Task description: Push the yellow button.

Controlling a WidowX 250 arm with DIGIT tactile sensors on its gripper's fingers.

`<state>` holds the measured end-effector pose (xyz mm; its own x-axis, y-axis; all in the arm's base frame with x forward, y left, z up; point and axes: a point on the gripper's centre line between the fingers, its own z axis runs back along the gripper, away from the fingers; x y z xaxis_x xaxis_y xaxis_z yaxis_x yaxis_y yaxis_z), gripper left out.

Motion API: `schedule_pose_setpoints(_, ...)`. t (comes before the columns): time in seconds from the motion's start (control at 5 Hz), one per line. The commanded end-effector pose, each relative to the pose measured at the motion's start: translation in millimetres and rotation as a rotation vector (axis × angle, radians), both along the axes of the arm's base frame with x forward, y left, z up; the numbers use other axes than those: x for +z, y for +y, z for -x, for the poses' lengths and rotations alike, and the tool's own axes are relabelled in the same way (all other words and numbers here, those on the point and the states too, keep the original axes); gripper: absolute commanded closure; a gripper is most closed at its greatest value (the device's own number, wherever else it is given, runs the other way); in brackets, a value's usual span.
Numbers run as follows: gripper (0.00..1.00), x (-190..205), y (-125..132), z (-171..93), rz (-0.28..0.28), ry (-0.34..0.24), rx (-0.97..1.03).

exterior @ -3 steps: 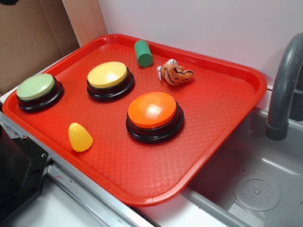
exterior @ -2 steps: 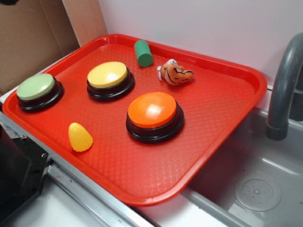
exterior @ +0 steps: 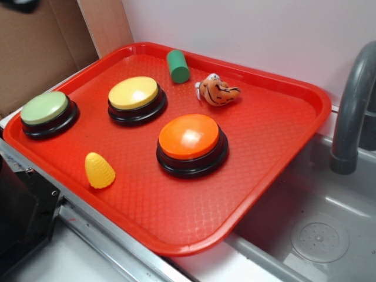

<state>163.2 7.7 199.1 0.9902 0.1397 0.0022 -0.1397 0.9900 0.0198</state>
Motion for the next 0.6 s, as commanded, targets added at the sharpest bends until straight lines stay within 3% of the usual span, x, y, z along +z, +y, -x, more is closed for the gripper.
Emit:
schedule_pose_setpoints(0.0, 0.00, -63.8, 28.3, -77.5, -0.039, -0.041, -0.054)
schedule_pose_setpoints(0.2, 0.00, -96.1, 41.1, -79.1, -0.035, -0.116, -0.085)
schedule_pose_setpoints(0.4, 0.00, -124.7, 49.4, -78.5, 0.036, -0.160, -0.071)
